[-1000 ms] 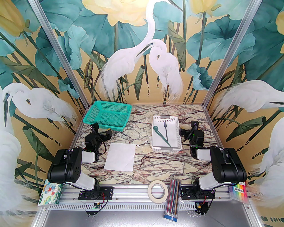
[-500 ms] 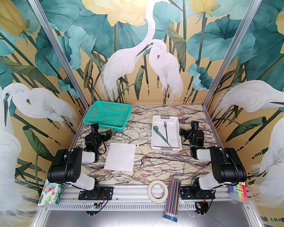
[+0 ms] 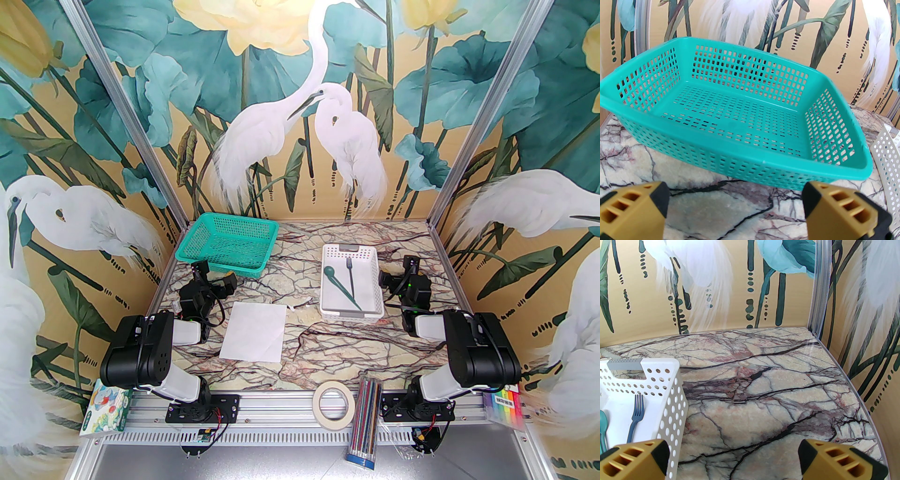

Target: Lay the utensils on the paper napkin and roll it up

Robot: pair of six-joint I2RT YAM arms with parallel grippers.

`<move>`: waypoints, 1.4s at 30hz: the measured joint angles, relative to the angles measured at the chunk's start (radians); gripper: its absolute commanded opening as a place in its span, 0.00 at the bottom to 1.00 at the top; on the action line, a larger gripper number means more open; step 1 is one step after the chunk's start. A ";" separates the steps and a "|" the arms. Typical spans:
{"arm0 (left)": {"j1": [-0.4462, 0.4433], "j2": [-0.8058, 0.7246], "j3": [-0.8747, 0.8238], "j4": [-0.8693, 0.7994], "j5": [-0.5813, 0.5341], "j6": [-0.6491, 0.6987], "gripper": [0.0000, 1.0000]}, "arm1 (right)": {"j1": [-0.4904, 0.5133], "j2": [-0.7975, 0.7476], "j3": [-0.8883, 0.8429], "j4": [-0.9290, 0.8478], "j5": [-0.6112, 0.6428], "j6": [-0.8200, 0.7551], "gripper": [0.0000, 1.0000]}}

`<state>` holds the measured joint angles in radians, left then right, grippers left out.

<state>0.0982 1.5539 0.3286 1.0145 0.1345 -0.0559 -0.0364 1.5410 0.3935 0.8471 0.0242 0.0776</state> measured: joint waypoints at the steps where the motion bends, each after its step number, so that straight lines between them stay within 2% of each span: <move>1: 0.000 -0.005 -0.012 0.016 -0.002 0.000 0.99 | 0.000 -0.008 0.000 -0.012 0.002 0.000 0.99; 6: 0.000 -0.124 -0.083 0.021 -0.019 -0.002 1.00 | 0.000 -0.146 0.018 -0.163 0.010 0.005 0.99; 11: 0.000 -0.353 -0.082 -0.069 -0.047 -0.018 0.99 | 0.000 -0.319 0.100 -0.358 0.012 0.035 0.99; 15: 0.000 -0.549 0.000 -0.324 -0.078 -0.108 0.99 | 0.000 -0.407 0.221 -0.599 -0.021 0.071 0.99; 19: 0.000 -0.666 0.114 -0.552 -0.072 -0.242 0.99 | 0.000 -0.423 0.393 -0.874 -0.082 0.110 0.99; 25: 0.000 -0.747 0.221 -0.937 -0.013 -0.422 0.99 | 0.005 -0.411 0.542 -1.197 -0.172 0.158 0.99; 32: -0.005 -0.787 0.264 -1.307 0.087 -0.529 0.99 | 0.037 -0.370 0.546 -1.405 -0.213 0.182 0.99; 37: -0.046 -0.786 0.260 -1.457 0.135 -0.565 0.99 | 0.068 -0.314 0.547 -1.451 -0.212 0.182 0.99; 42: -0.116 -0.735 0.211 -1.477 0.169 -0.598 0.99 | 0.085 -0.219 0.563 -1.476 -0.202 0.179 0.99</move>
<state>-0.0177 0.8185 0.5400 -0.4622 0.3035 -0.6537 0.0483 1.3216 0.9565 -0.6292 -0.1780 0.2569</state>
